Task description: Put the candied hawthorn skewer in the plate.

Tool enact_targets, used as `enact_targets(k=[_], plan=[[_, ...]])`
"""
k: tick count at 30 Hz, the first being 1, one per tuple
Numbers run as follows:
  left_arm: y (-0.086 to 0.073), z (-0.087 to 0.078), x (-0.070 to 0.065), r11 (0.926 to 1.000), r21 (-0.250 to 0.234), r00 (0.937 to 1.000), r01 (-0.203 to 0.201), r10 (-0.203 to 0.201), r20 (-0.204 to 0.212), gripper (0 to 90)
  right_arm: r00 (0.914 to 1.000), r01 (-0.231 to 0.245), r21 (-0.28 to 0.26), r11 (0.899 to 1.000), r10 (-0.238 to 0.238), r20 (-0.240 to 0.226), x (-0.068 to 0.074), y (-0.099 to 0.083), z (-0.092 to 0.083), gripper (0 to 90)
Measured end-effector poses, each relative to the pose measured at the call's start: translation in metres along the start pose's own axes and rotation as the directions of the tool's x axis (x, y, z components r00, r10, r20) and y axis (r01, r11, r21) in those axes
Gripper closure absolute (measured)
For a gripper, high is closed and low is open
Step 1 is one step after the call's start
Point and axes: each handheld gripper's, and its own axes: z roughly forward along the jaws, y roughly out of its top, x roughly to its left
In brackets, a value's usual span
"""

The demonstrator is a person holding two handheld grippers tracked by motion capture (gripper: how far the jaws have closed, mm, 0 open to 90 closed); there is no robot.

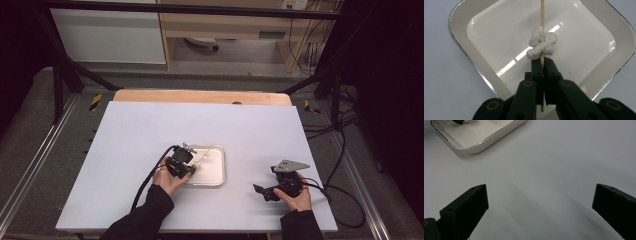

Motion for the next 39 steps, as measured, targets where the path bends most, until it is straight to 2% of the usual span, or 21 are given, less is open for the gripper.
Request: enact_targets(k=[4, 8, 16, 23, 29, 34, 39], plan=[[0.000, 0.000, 0.000, 1.0000, -0.001, 1.0000, -0.007, 0.007, -0.001, 86.7, 1.0000, -0.003, 0.000, 1.000, 0.003, 0.000, 0.000, 0.000, -0.001, 1.0], [-0.001, -0.001, 0.000, 0.9999, -0.006, 0.9999, -0.016, 0.016, 0.004, 81.7, 1.0000, -0.002, -0.003, 1.000, 0.002, 0.000, 0.000, 0.000, -0.001, 1.0], [-0.004, -0.019, 0.005, 0.9972, -0.056, 0.9987, -0.049, 0.050, 0.013, 60.9, 1.0000, -0.004, -0.010, 1.000, 0.004, -0.001, 0.000, 0.001, -0.002, 1.0], [-0.014, -0.036, 0.013, 0.9910, -0.085, 0.9930, -0.103, 0.108, 0.048, 36.9, 1.0000, -0.008, -0.011, 1.000, 0.008, 0.004, -0.001, 0.001, -0.003, 0.9], [-0.029, -0.053, 0.024, 0.9872, -0.117, 0.9918, -0.109, 0.116, 0.054, 22.6, 1.0000, -0.008, -0.009, 1.000, 0.008, 0.004, -0.001, 0.001, -0.004, 0.8], [-0.047, -0.063, 0.034, 0.9834, -0.138, 0.9921, -0.118, 0.123, 0.026, 15.2, 0.9999, -0.014, -0.009, 1.000, 0.014, 0.006, -0.001, 0.001, -0.004, 0.8], [-0.072, -0.067, 0.046, 0.9827, -0.163, 0.9961, -0.088, 0.088, -0.005, 11.2, 0.9999, -0.014, -0.008, 1.000, 0.014, 0.006, -0.001, 0.001, -0.003, 0.8]])
